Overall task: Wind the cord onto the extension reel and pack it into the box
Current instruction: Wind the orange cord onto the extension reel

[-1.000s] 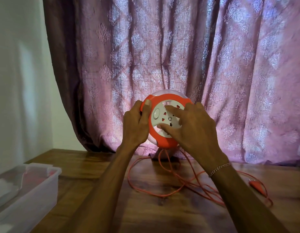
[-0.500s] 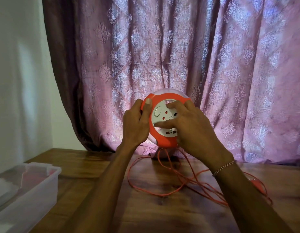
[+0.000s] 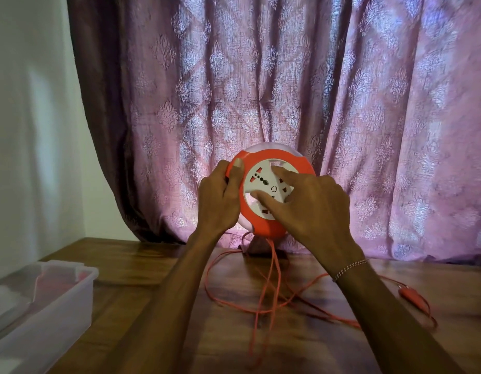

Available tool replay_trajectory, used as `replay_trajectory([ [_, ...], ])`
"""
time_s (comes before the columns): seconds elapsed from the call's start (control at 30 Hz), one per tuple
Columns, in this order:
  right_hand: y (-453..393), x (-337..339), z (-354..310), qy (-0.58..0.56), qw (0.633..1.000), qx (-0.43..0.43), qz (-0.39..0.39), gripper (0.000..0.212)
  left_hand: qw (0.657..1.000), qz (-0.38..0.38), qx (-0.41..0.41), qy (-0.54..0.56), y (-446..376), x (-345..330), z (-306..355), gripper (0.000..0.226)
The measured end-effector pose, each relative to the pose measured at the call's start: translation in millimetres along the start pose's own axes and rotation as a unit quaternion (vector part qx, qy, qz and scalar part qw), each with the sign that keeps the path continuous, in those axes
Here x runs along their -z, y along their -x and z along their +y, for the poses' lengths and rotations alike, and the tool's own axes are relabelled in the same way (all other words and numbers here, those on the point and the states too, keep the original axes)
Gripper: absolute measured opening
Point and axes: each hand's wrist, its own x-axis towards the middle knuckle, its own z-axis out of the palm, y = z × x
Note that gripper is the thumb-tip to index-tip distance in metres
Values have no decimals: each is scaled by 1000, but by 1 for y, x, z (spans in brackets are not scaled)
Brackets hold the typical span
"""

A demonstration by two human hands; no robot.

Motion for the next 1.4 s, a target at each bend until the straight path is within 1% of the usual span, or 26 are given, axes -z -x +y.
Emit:
replay_trajectory([
  [0.03,0,0,0,4,1000,8,5,65,1000,-1,0,1,0,0,0,53],
  [0.1,-2,2,2,-8,1000,27,-12,63,1000,-2,0,4,0,0,1,55],
  [0.17,-4,5,5,-60,996,53,-33,58,1000,-2,1,6,0,0,1,57],
  [0.23,-6,10,8,-100,991,87,-31,41,1000,0,4,4,-1,1,-1,57],
  [0.27,-7,12,9,-99,988,110,-35,31,1000,1,6,5,-1,1,-2,56],
  [0.3,-9,14,11,-92,985,132,-57,26,1000,2,8,8,-1,2,-2,57],
  [0.33,-10,15,12,-86,980,149,-97,30,1000,1,10,11,-1,2,-2,59],
  [0.4,-11,17,11,-70,967,163,-185,47,1000,2,11,13,-1,2,-3,63],
  [0.43,-10,17,9,-53,964,166,-203,53,1000,2,11,13,-2,2,-2,64],
  [0.47,-9,16,7,-33,963,169,-206,58,1000,3,12,11,-2,2,-2,62],
  [0.53,-7,13,5,-6,967,170,-192,62,1000,3,11,6,-1,1,-2,58],
  [0.6,-6,11,5,16,971,170,-167,62,1000,0,12,8,-1,1,-2,58],
  [0.7,-4,7,7,10,980,162,-112,59,1000,-2,9,12,0,2,-1,62],
  [0.8,-1,5,6,1,990,114,-85,57,1000,0,2,-4,1,0,1,58],
  [0.9,1,3,3,-12,998,24,-51,63,1000,-1,0,-15,1,-1,1,48],
  [0.93,1,3,1,-21,999,-2,-32,67,1000,-2,4,-13,1,-1,1,49],
  [1.0,1,3,-1,-22,1000,-17,-10,70,1000,-10,9,-7,0,0,0,54],
  [1.1,1,5,-2,5,1000,-2,-17,68,1000,-9,11,-3,0,0,0,55],
  [1.17,-2,7,0,9,999,23,-25,62,1000,-9,10,1,0,0,1,57],
  [1.23,-4,10,2,-36,997,58,-29,51,1000,-8,7,1,0,0,0,59],
  [1.3,-7,13,7,-91,989,114,-29,31,1000,-6,10,7,-1,1,0,62],
  [1.33,-8,14,9,-102,984,141,-49,25,1000,-6,13,10,-1,1,0,63],
  [1.37,-9,15,10,-98,979,159,-82,28,1000,-5,16,14,-1,1,0,64],
  [1.4,-10,16,9,-84,974,170,-125,37,1000,-5,18,15,-1,1,0,64],
])
